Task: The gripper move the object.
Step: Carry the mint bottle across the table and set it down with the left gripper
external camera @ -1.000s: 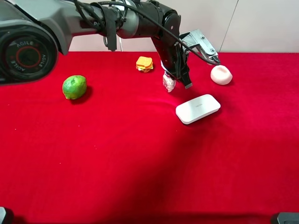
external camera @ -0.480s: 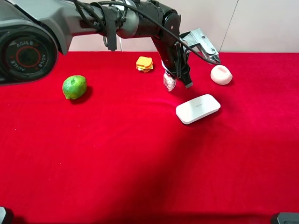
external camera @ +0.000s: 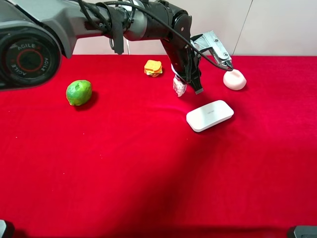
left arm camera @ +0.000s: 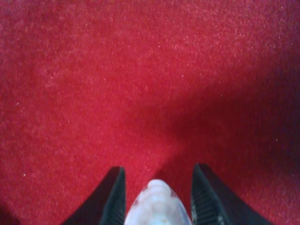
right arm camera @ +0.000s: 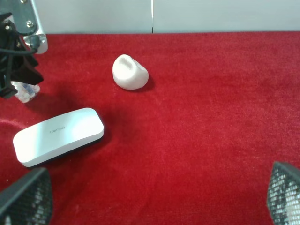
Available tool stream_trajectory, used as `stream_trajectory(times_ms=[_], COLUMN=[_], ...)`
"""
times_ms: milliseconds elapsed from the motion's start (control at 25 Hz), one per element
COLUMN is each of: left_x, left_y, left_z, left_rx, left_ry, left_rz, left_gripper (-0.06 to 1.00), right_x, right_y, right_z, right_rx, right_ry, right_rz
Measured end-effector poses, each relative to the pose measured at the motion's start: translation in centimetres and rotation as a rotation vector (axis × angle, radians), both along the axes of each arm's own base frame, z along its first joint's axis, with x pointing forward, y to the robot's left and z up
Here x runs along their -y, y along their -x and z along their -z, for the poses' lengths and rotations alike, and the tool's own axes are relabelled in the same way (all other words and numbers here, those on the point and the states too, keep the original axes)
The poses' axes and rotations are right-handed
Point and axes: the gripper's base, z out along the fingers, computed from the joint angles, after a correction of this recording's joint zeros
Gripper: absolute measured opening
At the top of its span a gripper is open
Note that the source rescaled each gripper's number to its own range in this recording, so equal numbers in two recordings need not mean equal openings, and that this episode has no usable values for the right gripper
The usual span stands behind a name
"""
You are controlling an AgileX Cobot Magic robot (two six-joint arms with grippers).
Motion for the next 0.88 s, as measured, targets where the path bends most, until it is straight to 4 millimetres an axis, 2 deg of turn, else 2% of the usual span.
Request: stream_trajectory(times_ms=[280, 400, 600, 880], left_x=[0.02, 0.03, 0.04, 0.04], left_y=[-0.02, -0.03, -0.03, -0.02], left_z=[-0.02, -0.02, -0.03, -0.03], left_rx=[0.003, 0.004, 0.004, 0.003], left_ry=[0.002, 0.003, 0.004, 0.005], left_rz=[0.002, 0.002, 0.002, 0.001], left_gripper=[0.51, 0.59, 0.63, 0.94], right_x=[0.00, 0.00, 0.00, 0.00], right_y=[0.00, 0.00, 0.00, 0.00], right_z=[0.01, 0.01, 0.01, 0.01], right_rx=[-0.001, -0.001, -0.001, -0.001], right_ry=[0.000, 0.000, 0.000, 0.000], right_rz=[0.000, 0.000, 0.000, 0.000])
